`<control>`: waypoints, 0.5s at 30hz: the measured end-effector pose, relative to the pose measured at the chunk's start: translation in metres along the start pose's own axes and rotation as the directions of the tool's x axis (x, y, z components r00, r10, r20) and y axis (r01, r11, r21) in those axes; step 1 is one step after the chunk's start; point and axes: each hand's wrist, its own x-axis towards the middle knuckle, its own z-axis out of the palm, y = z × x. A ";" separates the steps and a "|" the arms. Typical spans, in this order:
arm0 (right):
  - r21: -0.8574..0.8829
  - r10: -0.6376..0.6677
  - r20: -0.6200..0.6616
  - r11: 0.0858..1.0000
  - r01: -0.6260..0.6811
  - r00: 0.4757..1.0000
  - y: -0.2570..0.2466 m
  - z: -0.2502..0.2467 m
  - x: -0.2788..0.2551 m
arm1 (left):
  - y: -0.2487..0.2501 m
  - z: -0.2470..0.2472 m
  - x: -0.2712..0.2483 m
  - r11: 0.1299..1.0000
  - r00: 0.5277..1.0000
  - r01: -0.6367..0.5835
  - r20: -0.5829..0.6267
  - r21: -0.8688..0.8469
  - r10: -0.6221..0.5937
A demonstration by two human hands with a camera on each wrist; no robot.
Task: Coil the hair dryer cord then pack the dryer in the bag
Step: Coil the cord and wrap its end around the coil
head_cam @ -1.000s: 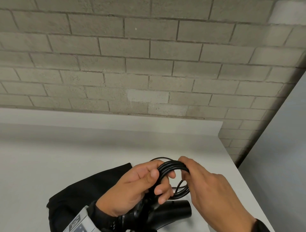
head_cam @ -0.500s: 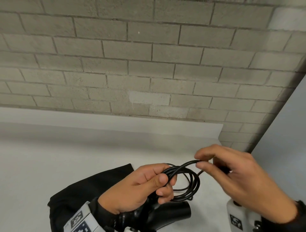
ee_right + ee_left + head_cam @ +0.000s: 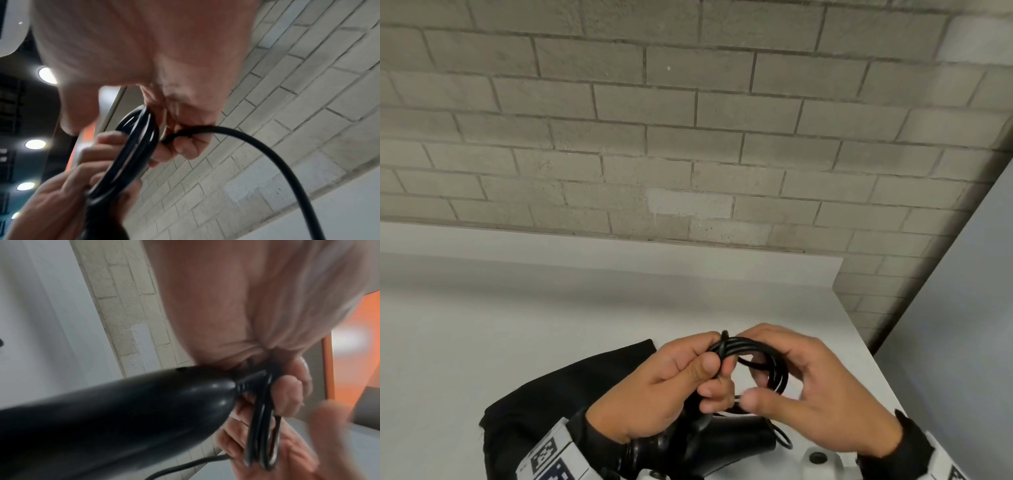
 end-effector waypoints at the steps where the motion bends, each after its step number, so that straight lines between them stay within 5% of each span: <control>1: -0.047 0.016 -0.023 0.999 -0.017 1.000 0.003 0.003 -0.001 | 0.000 0.000 0.000 1.000 1.000 0.004 -0.006 0.000 -0.004; 15: -0.237 0.080 0.008 0.969 -0.075 0.997 0.006 -0.014 0.000 | 0.011 0.029 0.002 0.926 0.942 0.112 -0.336 0.361 0.017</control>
